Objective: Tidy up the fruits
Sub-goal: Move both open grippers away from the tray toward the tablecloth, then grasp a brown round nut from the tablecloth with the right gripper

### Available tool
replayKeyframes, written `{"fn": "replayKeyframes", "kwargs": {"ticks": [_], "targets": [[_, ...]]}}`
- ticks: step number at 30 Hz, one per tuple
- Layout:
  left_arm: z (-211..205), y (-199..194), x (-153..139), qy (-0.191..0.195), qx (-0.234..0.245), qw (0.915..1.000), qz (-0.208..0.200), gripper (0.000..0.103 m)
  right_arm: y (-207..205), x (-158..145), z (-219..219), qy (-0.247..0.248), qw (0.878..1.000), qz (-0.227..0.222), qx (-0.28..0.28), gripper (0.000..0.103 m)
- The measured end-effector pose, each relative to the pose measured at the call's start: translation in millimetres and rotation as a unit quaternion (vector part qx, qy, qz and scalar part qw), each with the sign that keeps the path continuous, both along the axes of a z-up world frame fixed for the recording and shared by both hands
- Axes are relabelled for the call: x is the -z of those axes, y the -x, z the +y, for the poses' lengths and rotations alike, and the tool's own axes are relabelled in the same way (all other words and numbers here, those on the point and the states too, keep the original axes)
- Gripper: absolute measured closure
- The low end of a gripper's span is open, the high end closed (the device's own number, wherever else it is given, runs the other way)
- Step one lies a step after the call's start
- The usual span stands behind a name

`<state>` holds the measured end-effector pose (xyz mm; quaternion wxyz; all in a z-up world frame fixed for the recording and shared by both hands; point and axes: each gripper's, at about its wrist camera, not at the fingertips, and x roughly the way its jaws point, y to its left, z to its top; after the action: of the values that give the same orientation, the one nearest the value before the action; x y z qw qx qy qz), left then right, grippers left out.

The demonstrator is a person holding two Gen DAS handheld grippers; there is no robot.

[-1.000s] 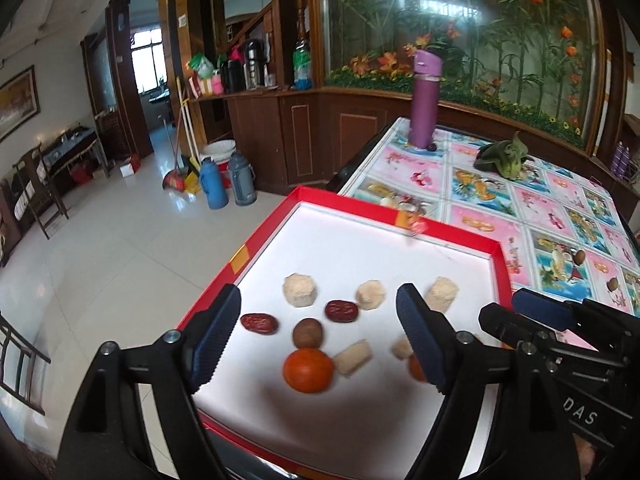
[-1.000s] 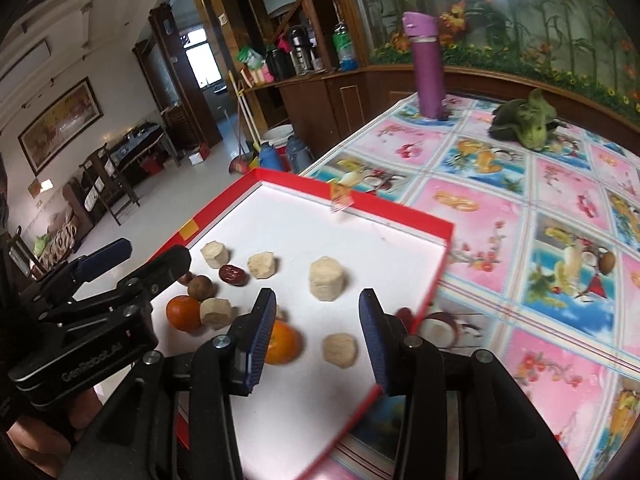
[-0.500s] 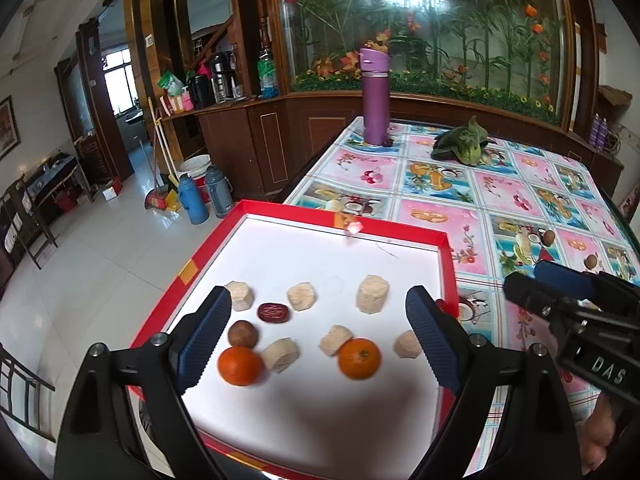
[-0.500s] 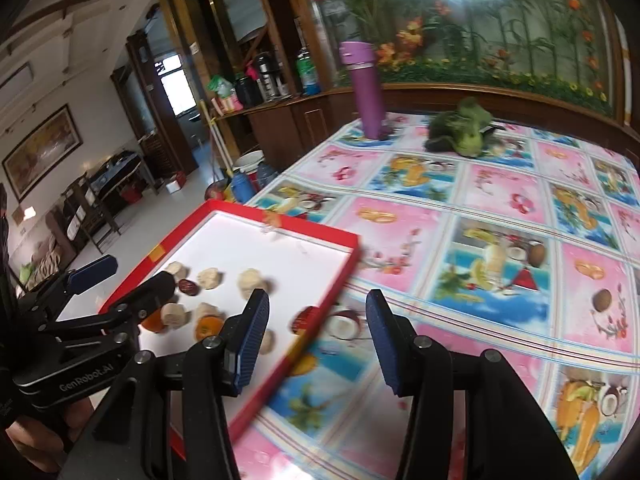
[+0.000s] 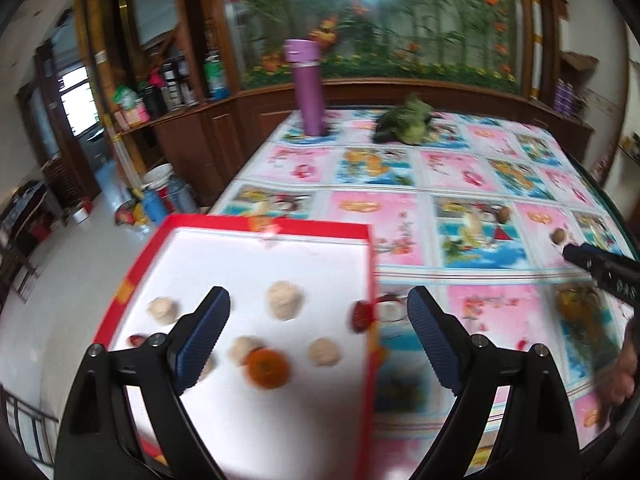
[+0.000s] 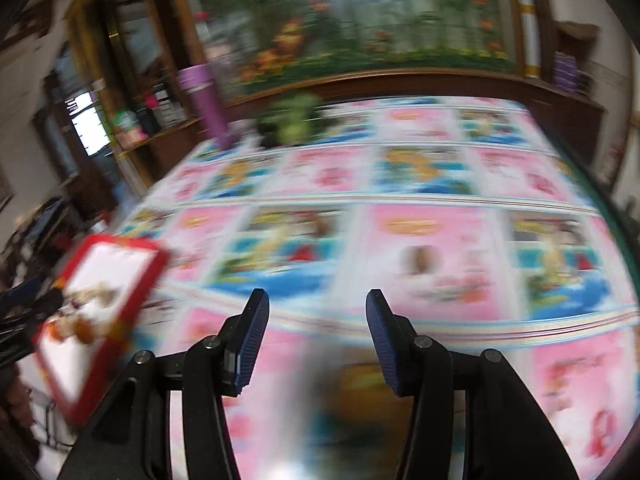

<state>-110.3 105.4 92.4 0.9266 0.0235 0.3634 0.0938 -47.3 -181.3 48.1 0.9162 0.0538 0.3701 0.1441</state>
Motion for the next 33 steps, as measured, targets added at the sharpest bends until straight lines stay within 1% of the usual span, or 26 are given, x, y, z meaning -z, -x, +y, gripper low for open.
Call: {"fn": "replayKeyframes", "kwargs": {"ticks": [2,4,5,7,10,13,16,18,19,22,24,26,32,33], "targets": [[-11,-11,-1,0.008,0.022,0.9997,0.004,0.013,-14,4,-26,0.011,0.999,0.008,0.032,0.053],[-21,-25,-5,0.017,0.038,0.9991,0.002,0.013,-30,7,-47,-0.005,0.998,0.029,0.048,0.053],[-25,-32,-7,0.02,0.045,0.9988,0.0,0.013,-37,9,-53,-0.011,0.998,0.036,0.056,0.053],[-34,-47,-10,0.021,0.052,0.9984,0.001,0.013,-52,11,-58,-0.015,0.997,0.055,0.055,0.053],[-42,-60,-10,0.034,0.058,0.9977,0.01,0.013,-66,15,-48,-0.021,0.997,0.074,0.03,0.054],[-51,-65,-5,0.031,0.067,0.9972,0.016,0.013,-71,19,-33,-0.012,0.997,0.075,0.008,0.064],[-56,-70,1,0.03,0.072,0.9967,0.024,0.013,-75,24,-23,0.008,0.998,0.07,0.006,0.064],[-61,-76,5,0.029,0.076,0.9963,0.027,0.013,-77,30,-23,0.013,0.997,0.074,0.005,0.069],[-63,-79,5,0.03,0.078,0.9961,0.026,0.013,-78,32,-25,0.013,0.997,0.079,0.003,0.073],[-72,-90,9,0.031,0.09,0.9953,0.021,0.013,-78,34,-29,0.017,0.997,0.076,0.003,0.082],[-81,-102,15,0.032,0.098,0.9943,0.024,0.013,-78,34,-31,0.012,0.997,0.074,0.005,0.082],[-91,-113,20,0.032,0.109,0.9932,0.026,0.013,-78,34,-29,0.019,0.997,0.073,0.002,0.082],[-128,-147,38,0.026,0.146,0.9882,0.038,0.013,-80,34,-32,0.007,0.996,0.085,0.006,0.082],[-131,-152,40,0.025,0.145,0.9882,0.043,0.013,-80,34,-31,0.007,0.996,0.085,0.005,0.082]]}}
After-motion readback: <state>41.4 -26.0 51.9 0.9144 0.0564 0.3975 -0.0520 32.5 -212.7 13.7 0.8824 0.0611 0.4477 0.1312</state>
